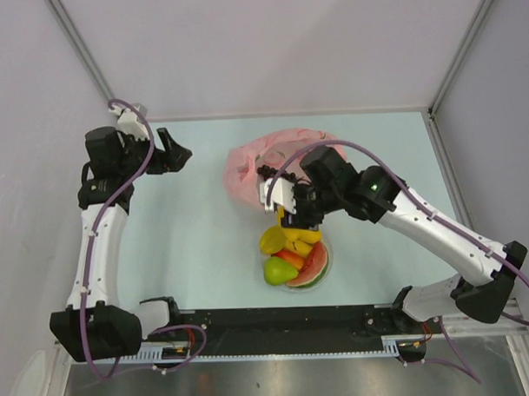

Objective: Take the fake fruits out of the plastic bag
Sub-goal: Place the fake fruit on the plate.

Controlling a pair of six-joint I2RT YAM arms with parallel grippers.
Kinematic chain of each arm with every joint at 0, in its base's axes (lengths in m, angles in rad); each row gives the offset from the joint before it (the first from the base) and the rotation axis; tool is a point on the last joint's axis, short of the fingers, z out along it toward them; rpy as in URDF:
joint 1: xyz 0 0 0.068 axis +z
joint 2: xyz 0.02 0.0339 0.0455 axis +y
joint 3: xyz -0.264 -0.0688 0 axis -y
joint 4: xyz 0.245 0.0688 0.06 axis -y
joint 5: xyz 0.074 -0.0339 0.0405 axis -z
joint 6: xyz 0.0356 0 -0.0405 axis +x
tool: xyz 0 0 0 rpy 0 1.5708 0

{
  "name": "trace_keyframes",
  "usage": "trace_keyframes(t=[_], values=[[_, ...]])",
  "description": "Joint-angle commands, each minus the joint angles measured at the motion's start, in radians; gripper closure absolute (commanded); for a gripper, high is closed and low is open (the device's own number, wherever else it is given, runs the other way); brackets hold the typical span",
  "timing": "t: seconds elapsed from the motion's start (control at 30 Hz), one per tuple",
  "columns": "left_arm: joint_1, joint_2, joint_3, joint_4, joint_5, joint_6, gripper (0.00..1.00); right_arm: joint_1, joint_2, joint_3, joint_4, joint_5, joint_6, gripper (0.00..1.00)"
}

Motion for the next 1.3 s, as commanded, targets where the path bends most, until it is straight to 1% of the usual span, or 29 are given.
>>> trace_keyframes(t=[0.0,0.03,0.23,0.37,0.47,0.63,0.77,0.8,0.93,1.07,1.17,1.23,1.27], values=[[0.006,0.051,0.089,-0.03,0.032,0.047,0.15,-0.004,0.035,-0.067,-0.073,-0.034,-0.145,0.76],[0.005,0.064,0.096,-0.032,0.032,0.044,0.15,-0.004,0.049,-0.068,-0.082,-0.041,-0.189,0.76],[-0.007,0.097,0.132,-0.044,0.033,0.027,0.14,-0.041,0.156,-0.068,-0.088,-0.094,-0.254,0.75],[-0.007,0.085,0.134,-0.062,0.035,0.03,0.14,-0.059,0.212,-0.07,-0.112,-0.12,-0.306,0.74],[-0.009,0.08,0.134,-0.078,0.029,0.036,0.14,-0.054,0.233,-0.078,-0.14,-0.127,-0.344,0.73],[-0.009,0.08,0.132,-0.095,0.022,0.044,0.13,-0.045,0.242,-0.076,-0.159,-0.145,-0.357,0.72],[-0.009,0.075,0.114,-0.087,0.019,0.024,0.13,-0.042,0.255,-0.078,-0.159,-0.157,-0.38,0.67],[-0.009,0.074,0.111,-0.079,0.013,-0.003,0.13,-0.041,0.256,-0.078,-0.162,-0.16,-0.387,0.66],[-0.016,0.098,0.137,-0.095,0.016,-0.002,0.12,-0.036,0.272,-0.079,-0.166,-0.161,-0.42,0.53],[-0.024,0.137,0.218,-0.125,0.021,0.025,0.12,-0.041,0.269,-0.079,-0.168,-0.147,-0.44,0.44],[-0.026,0.154,0.237,-0.121,0.03,0.012,0.12,-0.042,0.268,-0.079,-0.182,-0.148,-0.447,0.36],[-0.029,0.16,0.24,-0.118,0.03,0.002,0.12,-0.041,0.264,-0.079,-0.18,-0.147,-0.444,0.21],[-0.032,0.163,0.24,-0.115,0.032,-0.004,0.12,-0.042,0.259,-0.079,-0.182,-0.145,-0.444,0.19]])
